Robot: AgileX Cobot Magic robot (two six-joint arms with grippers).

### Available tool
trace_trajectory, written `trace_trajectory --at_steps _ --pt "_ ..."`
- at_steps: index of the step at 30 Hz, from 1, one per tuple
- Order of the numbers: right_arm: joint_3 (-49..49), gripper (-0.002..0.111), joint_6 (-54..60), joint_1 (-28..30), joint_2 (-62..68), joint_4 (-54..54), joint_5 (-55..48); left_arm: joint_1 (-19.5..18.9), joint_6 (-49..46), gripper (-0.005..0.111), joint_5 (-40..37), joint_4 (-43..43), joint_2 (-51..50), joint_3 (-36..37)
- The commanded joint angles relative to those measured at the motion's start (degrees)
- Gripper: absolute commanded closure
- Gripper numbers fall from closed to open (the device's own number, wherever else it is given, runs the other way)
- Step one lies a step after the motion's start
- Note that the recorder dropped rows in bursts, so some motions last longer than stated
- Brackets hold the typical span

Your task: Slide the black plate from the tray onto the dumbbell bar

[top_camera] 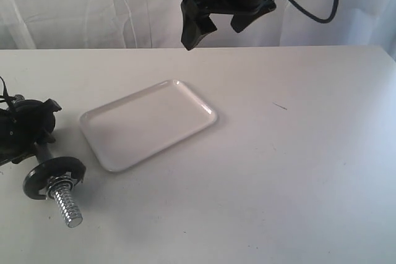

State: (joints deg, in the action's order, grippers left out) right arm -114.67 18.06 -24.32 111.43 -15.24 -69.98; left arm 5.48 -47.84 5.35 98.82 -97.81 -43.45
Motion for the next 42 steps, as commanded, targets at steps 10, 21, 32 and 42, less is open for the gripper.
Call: trace_trajectory --at_steps 10,21,32,42 --pt "-0.08 0.004 -0.38 0.4 -0.58 0.13 0.02 -0.07 -0.08 0.107 -6.25 1.13 1.43 -1.35" --pt "-0.08 0.004 -0.38 0.4 -0.58 0.13 0.02 -0.07 -0.08 0.105 -9.71 1.13 1.43 -1.35" --pt "-0.08 0.004 -0.39 0.4 -0.68 0.13 0.02 -0.17 2.09 0.059 -11.18 1.13 1.43 -1.35" --pt "-0.08 0.004 -0.39 0.4 -0.68 0.13 0.02 -0.17 2.21 0.059 -11.41 1.13 1.43 -1.35"
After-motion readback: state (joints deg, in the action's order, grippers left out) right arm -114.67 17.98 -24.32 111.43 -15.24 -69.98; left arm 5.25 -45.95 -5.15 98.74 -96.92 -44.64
